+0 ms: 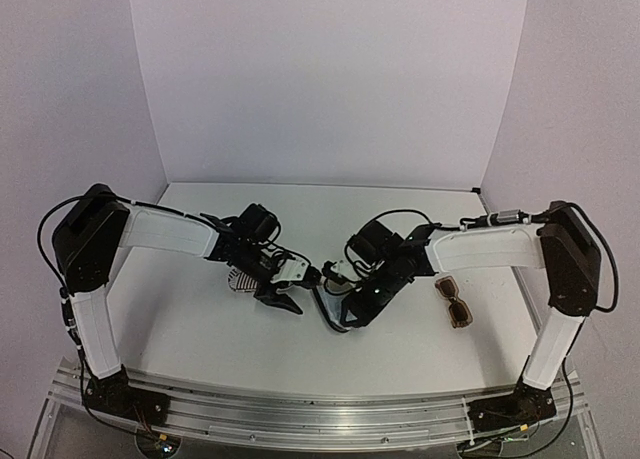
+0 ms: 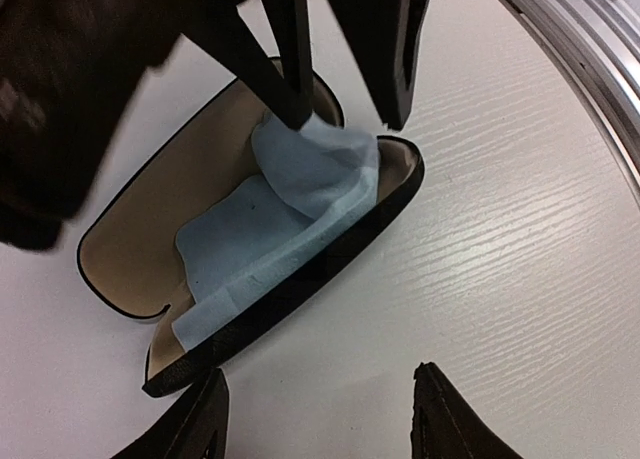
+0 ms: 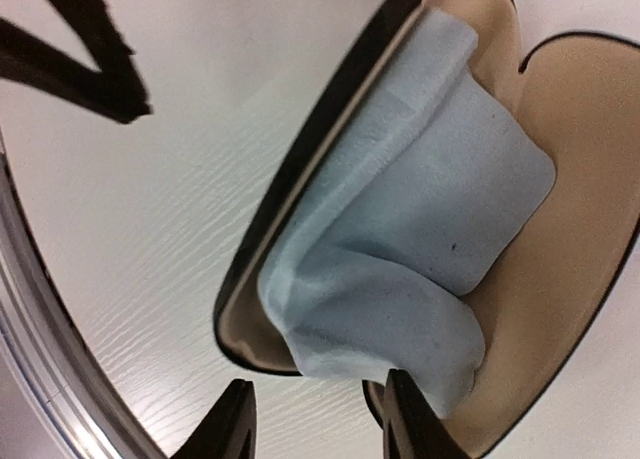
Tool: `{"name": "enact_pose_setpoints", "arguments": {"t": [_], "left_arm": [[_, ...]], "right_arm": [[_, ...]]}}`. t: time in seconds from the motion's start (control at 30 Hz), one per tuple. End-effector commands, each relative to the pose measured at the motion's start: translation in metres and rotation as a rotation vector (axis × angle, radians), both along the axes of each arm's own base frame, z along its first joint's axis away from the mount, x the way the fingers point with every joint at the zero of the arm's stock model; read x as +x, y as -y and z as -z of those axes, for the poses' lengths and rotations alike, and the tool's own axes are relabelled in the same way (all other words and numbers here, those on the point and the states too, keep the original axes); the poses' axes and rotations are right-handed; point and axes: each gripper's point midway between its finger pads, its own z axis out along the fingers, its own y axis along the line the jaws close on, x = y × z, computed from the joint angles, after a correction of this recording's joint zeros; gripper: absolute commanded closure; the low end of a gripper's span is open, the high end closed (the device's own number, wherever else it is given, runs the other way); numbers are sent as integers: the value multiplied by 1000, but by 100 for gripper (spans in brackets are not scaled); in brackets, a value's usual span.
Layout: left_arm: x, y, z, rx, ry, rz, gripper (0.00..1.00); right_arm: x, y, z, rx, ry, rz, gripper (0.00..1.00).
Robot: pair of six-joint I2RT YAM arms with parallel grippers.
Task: Organize the sunglasses
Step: Place the glasses cleaning cloth in the sunglasses case, then adjust the sunglasses case at the center of the board.
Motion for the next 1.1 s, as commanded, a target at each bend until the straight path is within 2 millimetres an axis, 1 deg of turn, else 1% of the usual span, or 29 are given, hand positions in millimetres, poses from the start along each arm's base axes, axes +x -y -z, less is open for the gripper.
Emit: {"name": "enact_pose_setpoints", "arguments": {"t": [0.0, 0.03, 0.1, 0.13, 0.17, 0.2, 0.23, 0.27, 0.33, 0.37, 0.43, 0.5, 0.57, 0.63, 0.77, 0.93, 1.03, 1.07], "left_arm": [[7, 5, -15, -33, 39, 49, 43], [8, 5, -16, -34, 36, 42, 43], [10, 4, -17, -34, 22, 24, 43], [9, 2, -16, -32, 16, 20, 43], [8, 0, -15, -29, 14, 16, 43], [7, -1, -14, -27, 14, 13, 44], [7, -3, -12, -26, 16, 9, 44], [8, -4, -10, -27, 22, 1, 44], [13, -5, -8, -29, 38, -28, 45], [16, -4, -8, -30, 44, -41, 45], [20, -4, -9, -31, 49, -53, 46], [21, -4, -11, -34, 50, -61, 46], [22, -7, -13, -36, 48, -72, 47], [25, -10, -13, -40, 45, -92, 47], [30, -20, -11, -39, 45, -118, 47], [28, -26, -2, -25, 65, -109, 47], [35, -27, 5, -16, 86, -143, 46], [37, -27, 7, -17, 95, -150, 47]], "right_arm": [[-1, -22, -70, 182, 49, -50, 52], [-6, -25, -76, 209, 34, -70, 49], [-17, -33, -85, 268, -18, -114, 38], [-20, -35, -86, 277, -33, -120, 35], [-19, -35, -83, 274, -41, -109, 35], [-13, -35, -80, 262, -42, -77, 37], [-3, -35, -75, 245, -36, -33, 40], [12, -33, -69, 211, -7, 25, 46], [49, -32, -57, 162, 10, 181, 70], [61, -33, -49, 151, -7, 229, 75], [81, -42, -47, 165, -26, 311, 84], [89, -49, -39, 165, -42, 345, 90], [93, -49, -30, 153, -52, 375, 96], [95, -45, -19, 130, -52, 409, 100], [97, -44, -5, 108, -54, 431, 100], [93, -59, 14, 131, -89, 388, 100], [87, -72, 22, 147, -130, 347, 100], [87, -76, 21, 156, -128, 335, 100]]}}
